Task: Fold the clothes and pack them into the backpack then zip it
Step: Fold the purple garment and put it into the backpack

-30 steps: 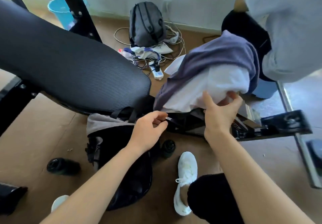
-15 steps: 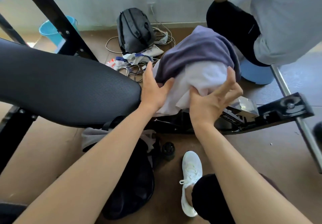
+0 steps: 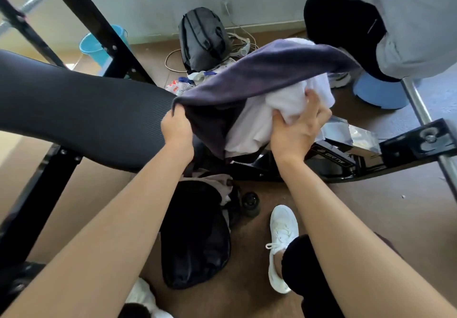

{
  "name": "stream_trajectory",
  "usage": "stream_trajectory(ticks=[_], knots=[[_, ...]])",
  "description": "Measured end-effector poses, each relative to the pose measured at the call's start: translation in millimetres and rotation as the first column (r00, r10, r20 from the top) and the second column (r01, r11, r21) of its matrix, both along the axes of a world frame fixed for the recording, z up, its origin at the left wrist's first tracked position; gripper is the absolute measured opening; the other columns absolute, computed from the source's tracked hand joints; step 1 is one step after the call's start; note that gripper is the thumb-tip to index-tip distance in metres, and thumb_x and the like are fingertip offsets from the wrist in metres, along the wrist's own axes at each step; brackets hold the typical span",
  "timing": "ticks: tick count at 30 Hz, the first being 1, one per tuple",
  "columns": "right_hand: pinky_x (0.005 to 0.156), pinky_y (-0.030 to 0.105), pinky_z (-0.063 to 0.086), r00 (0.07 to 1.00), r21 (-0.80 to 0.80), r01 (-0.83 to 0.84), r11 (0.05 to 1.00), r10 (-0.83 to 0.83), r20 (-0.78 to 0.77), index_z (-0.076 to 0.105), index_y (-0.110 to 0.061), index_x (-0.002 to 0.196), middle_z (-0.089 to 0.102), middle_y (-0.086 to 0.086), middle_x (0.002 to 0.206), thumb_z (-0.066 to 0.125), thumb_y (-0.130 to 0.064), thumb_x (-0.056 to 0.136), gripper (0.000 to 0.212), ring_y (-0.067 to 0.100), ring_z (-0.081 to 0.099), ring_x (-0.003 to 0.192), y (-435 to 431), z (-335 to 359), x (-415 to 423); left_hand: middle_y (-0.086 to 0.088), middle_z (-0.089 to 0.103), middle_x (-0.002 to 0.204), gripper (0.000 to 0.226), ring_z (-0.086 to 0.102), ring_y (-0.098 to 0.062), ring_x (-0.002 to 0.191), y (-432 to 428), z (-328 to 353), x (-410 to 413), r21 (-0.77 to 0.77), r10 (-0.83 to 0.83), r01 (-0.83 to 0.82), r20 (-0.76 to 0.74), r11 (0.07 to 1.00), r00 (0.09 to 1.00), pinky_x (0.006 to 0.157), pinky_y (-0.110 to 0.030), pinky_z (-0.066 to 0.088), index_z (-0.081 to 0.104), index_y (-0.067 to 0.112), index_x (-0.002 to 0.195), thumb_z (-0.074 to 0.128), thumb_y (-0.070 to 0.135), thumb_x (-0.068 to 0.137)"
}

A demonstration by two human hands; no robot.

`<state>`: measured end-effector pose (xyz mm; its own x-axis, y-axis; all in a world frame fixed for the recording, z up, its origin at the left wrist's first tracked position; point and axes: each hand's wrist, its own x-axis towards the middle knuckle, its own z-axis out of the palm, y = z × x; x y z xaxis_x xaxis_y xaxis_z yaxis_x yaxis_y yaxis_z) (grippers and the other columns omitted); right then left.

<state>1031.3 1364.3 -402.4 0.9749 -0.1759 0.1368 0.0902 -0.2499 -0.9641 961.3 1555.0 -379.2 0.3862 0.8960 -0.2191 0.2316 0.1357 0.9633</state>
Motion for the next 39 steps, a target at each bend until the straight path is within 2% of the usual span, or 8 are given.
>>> stream_trajectory(ticks=[6,12,19,22,25,30,34,39], knots=[[0.095,0.025,0.041,1.000,-0.030,0.014,0.999,-0.014,0.005,0.044,-0.035,0.141,0.032,0.002,0.143,0.073,-0.022,0.086,0.064,0.025,0.043,0.133,3.0,0.1,-2.5,0.001,0.071,0.086,0.018,0.070,-0.012,0.077,6.8,9.6,-80.9,-0.217,0.095,-0.036,0.269,0.976,0.958,0.065,-0.023,0.056,0.068,0.019,0.090,0.058,0.027,0.103],[0.108,0.052,0.039,0.996,-0.233,0.042,0.971,-0.059,-0.063,0.024,-0.041,0.155,0.018,0.008,0.158,0.072,-0.034,0.083,0.087,0.035,0.033,0.131,6.8,12.8,-29.9,-0.012,0.067,0.094,0.010,0.066,-0.028,0.092,-7.9,23.0,-144.0,-0.111,-0.103,0.131,0.230,0.985,0.968,0.088,-0.043,0.055,0.067,0.012,0.096,0.062,0.021,0.097],[0.110,0.045,0.032,0.963,-0.046,-0.227,0.973,0.217,-0.161,0.036,-0.026,0.151,0.028,0.008,0.143,0.079,-0.038,0.081,0.083,0.030,0.036,0.126,20.1,22.3,-115.2,-0.007,0.071,0.097,0.024,0.065,-0.021,0.094,-38.5,38.5,-217.1,-0.076,-0.344,0.364,0.193,0.928,0.919,0.085,-0.035,0.052,0.068,0.010,0.100,0.062,0.032,0.091],[0.111,0.039,0.040,0.809,0.025,-0.580,0.814,0.579,-0.099,0.059,-0.028,0.133,0.050,-0.003,0.132,0.077,-0.040,0.086,0.052,0.017,0.047,0.125,18.5,24.7,-151.3,-0.007,0.067,0.101,0.035,0.060,-0.015,0.097,-48.8,33.5,-250.6,-0.004,-0.450,0.454,0.110,0.891,0.886,0.090,-0.033,0.049,0.066,0.000,0.102,0.058,0.033,0.093],[0.109,0.051,0.045,0.460,0.128,-0.871,0.475,0.878,-0.132,0.068,-0.029,0.124,0.068,-0.012,0.126,0.070,-0.040,0.089,0.037,0.009,0.059,0.122,10.7,32.0,-191.0,-0.005,0.068,0.098,0.033,0.060,-0.013,0.094,-60.6,31.3,-284.5,0.016,-0.632,0.633,-0.022,0.774,0.774,0.086,-0.029,0.049,0.065,-0.004,0.108,0.055,0.025,0.096],[0.097,0.033,0.052,-0.047,0.196,-0.981,0.004,0.966,-0.254,0.070,-0.013,0.119,0.074,0.009,0.111,0.067,-0.022,0.096,0.025,0.015,0.069,0.106,1.0,29.1,-238.3,-0.001,0.069,0.087,0.021,0.058,-0.007,0.084,-64.2,25.2,-322.3,0.082,-0.725,0.753,-0.222,0.653,0.652,0.080,-0.023,0.045,0.074,0.017,0.102,0.061,0.013,0.087],[0.072,0.024,0.047,-0.157,0.079,-0.987,-0.137,0.911,-0.380,0.072,-0.020,0.090,0.066,-0.009,0.078,0.073,-0.026,0.094,0.007,0.003,0.059,0.076,12.1,20.0,-233.1,0.014,0.059,0.071,0.006,0.050,-0.002,0.070,-51.1,10.0,-338.1,0.091,-0.695,0.742,-0.290,0.664,0.658,0.067,-0.022,0.040,0.067,0.018,0.083,0.064,0.015,0.080],[0.063,0.022,0.039,-0.098,-0.155,-0.970,-0.188,0.883,-0.459,0.066,-0.019,0.075,0.056,-0.013,0.065,0.080,-0.026,0.086,0.020,0.001,0.049,0.063,39.4,-10.2,-210.1,0.009,0.057,0.064,0.029,0.050,-0.004,0.059,-15.8,-30.9,-340.3,0.152,-0.557,0.696,-0.493,0.702,0.668,0.063,-0.030,0.040,0.057,0.023,0.070,0.082,0.028,0.082]])
